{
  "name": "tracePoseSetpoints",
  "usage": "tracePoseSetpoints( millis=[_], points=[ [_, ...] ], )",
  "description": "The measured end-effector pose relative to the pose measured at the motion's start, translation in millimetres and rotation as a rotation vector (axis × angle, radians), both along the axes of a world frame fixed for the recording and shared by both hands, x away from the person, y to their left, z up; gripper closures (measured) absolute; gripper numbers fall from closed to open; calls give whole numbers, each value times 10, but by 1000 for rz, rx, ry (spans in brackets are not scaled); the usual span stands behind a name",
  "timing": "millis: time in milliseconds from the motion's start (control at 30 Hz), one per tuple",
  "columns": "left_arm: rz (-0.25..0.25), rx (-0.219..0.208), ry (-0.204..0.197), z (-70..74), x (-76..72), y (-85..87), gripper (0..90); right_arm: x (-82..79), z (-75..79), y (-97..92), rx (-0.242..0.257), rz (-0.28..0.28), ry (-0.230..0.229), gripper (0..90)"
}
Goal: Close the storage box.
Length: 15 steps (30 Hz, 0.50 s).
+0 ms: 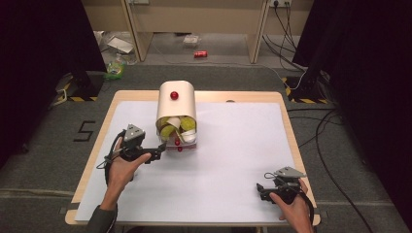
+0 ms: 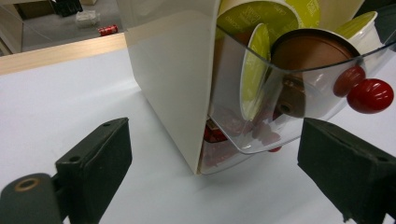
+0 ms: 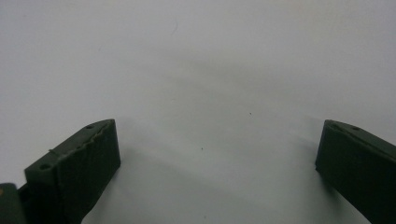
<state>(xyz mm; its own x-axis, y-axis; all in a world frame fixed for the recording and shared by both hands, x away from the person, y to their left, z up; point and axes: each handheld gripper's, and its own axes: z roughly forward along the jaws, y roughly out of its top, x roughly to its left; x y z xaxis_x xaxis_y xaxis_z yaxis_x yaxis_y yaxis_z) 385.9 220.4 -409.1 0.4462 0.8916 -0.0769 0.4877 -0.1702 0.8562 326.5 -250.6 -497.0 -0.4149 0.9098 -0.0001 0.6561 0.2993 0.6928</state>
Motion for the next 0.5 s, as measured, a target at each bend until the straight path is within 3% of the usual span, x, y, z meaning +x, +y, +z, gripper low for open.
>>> tracePoseSetpoints(
  millis=[500],
  points=[
    [22,22,-7,29,101,-10,103,0,1,-1,0,0,2,4]
  ],
)
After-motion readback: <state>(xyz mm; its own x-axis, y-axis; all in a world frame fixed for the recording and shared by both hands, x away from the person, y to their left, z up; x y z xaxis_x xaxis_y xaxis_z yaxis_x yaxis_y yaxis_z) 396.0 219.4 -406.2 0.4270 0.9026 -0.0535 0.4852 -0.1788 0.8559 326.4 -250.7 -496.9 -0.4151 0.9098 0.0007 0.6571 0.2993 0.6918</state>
